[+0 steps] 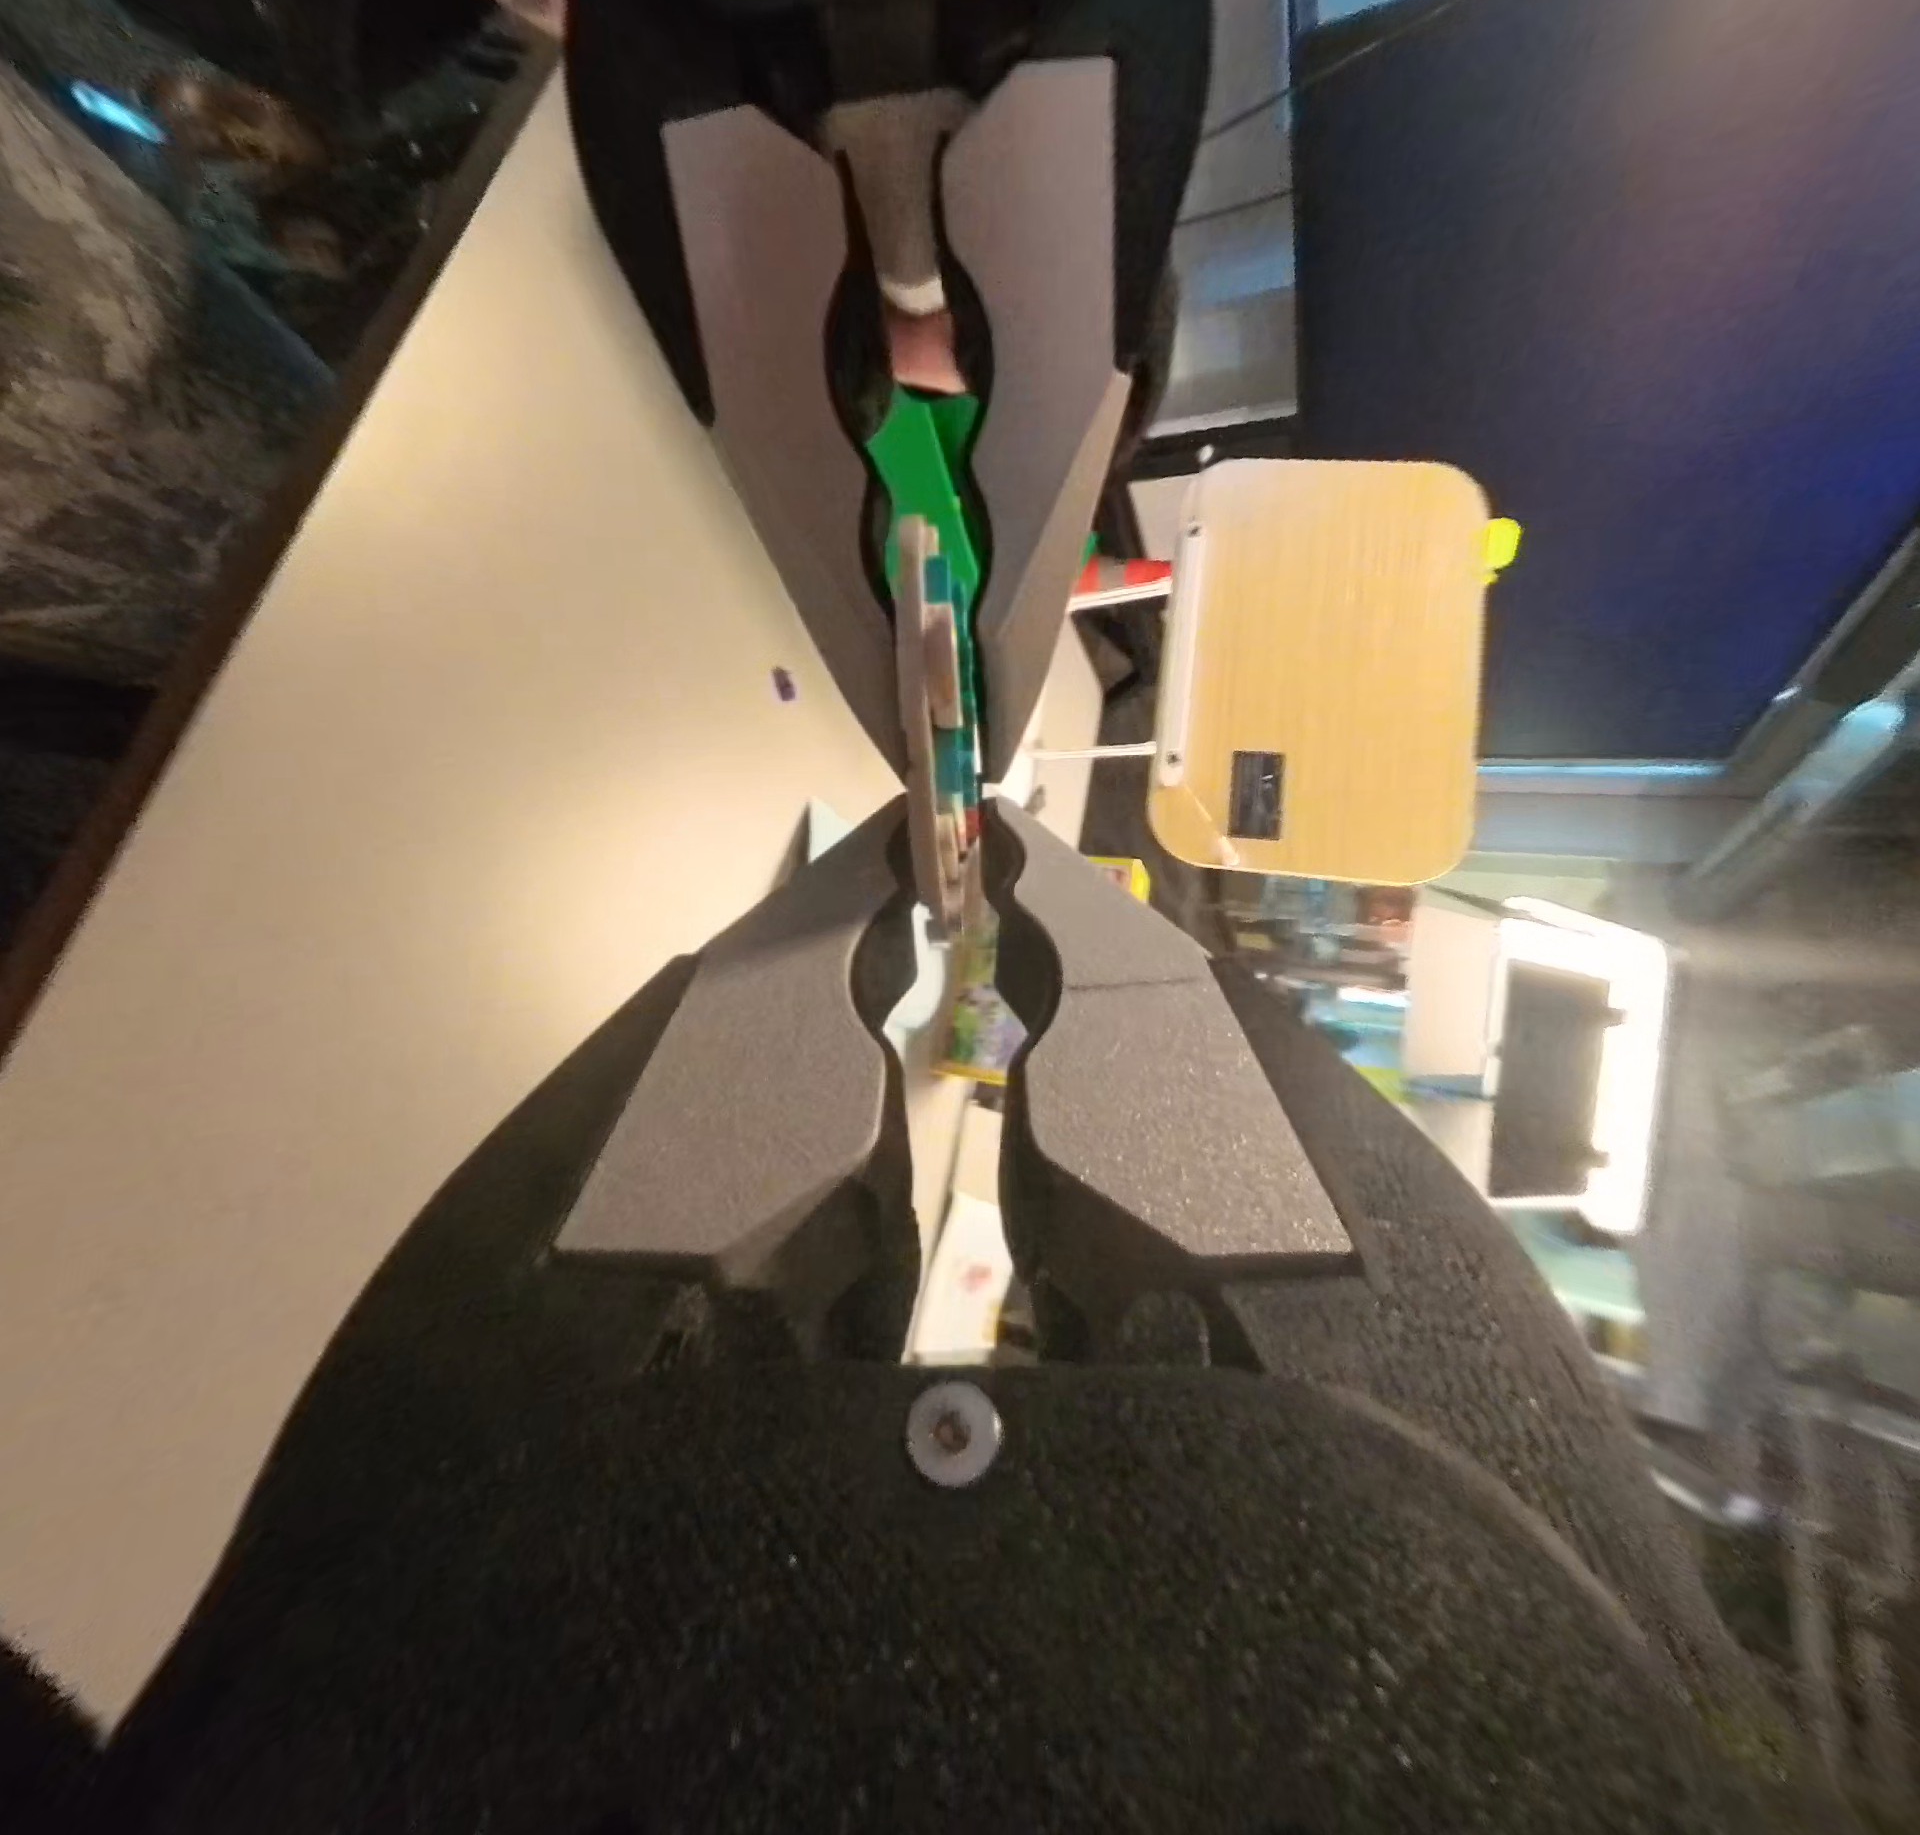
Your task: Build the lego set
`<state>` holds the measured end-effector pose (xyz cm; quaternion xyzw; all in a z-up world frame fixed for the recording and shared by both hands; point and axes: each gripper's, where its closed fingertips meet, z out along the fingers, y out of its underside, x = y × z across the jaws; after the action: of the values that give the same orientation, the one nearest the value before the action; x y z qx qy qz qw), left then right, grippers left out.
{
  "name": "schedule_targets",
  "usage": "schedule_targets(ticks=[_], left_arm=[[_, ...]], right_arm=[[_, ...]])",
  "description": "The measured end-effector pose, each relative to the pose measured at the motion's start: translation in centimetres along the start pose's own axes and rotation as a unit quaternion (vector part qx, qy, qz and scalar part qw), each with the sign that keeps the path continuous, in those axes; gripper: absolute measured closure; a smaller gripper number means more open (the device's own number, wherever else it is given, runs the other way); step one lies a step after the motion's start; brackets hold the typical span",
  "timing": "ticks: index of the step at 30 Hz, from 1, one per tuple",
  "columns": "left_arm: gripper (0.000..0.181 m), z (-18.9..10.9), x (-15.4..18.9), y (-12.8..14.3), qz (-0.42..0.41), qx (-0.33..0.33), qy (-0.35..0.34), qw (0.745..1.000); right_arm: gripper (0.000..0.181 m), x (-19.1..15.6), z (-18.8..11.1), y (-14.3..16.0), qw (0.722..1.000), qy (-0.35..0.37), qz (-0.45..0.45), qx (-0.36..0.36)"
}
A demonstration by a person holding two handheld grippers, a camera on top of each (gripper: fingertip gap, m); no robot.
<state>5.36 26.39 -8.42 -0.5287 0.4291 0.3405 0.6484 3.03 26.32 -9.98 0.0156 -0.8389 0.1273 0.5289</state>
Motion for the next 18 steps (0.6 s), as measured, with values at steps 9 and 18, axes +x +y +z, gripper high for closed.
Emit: schedule_targets(ticks=[9, 18], left_arm=[[0.173, -0.2, 0.1, 2.1, 0.000, -0.040, -0.001, 0.999], [0.144, -1.7, 2.6, 9.4, -0.259, -0.126, 0.032, 0.957]], right_arm=[[0.160, -0.2, 0.6, 0.5, 1.000, 0.017, 0.009, 0.010], [0.177, -2.4, 5.3, 3.9, 0.996, 0.078, -0.015, 0.045]])
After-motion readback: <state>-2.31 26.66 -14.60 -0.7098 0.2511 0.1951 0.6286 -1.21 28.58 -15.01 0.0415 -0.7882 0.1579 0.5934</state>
